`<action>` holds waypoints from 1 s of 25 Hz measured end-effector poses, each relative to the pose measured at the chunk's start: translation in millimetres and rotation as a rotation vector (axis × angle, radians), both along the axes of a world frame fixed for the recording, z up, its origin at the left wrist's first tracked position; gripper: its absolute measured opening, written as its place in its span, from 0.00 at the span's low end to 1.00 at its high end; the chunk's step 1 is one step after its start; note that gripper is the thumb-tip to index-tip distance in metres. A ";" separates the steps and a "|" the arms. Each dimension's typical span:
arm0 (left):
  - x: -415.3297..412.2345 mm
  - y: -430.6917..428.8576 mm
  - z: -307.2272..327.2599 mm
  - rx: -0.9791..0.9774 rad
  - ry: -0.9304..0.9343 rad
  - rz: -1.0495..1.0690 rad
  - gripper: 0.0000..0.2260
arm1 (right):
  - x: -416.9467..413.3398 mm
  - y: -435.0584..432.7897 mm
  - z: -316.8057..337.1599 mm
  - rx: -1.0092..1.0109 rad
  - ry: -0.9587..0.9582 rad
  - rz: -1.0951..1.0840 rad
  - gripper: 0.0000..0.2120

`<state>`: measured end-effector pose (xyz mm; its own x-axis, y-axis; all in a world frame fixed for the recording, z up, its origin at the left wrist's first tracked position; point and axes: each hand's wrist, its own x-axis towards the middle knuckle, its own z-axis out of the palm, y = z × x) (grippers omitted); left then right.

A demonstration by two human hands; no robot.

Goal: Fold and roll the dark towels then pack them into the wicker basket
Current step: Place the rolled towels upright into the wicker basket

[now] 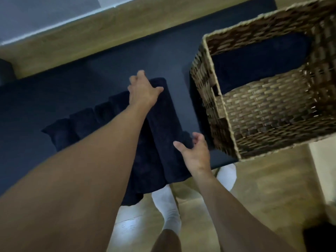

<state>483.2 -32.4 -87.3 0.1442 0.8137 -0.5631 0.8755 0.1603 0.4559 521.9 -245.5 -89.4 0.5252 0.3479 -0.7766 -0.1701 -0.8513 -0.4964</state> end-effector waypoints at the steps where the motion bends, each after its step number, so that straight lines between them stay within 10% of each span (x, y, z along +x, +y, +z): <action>1: 1.6 6.3 -10.5 -0.043 0.012 -0.013 0.36 | -5.2 -4.6 -14.4 -0.046 0.018 0.066 0.40; 7: 12.0 14.4 -53.8 -0.100 0.153 -0.143 0.41 | -22.6 -22.3 -68.0 -0.296 0.044 0.441 0.56; 13: 20.8 25.1 -54.4 -0.087 0.042 -0.001 0.39 | -5.5 -18.4 -55.2 -0.312 0.017 0.466 0.39; 25: 46.3 57.7 126.7 0.016 -0.479 0.493 0.21 | 66.3 17.4 127.9 -0.028 -0.163 0.546 0.42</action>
<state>529.5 25.3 39.4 -0.0151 0.8557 -0.5172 0.4032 0.4785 0.7800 588.2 -228.1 38.5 0.3888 0.5826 -0.7137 0.3747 -0.8077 -0.4552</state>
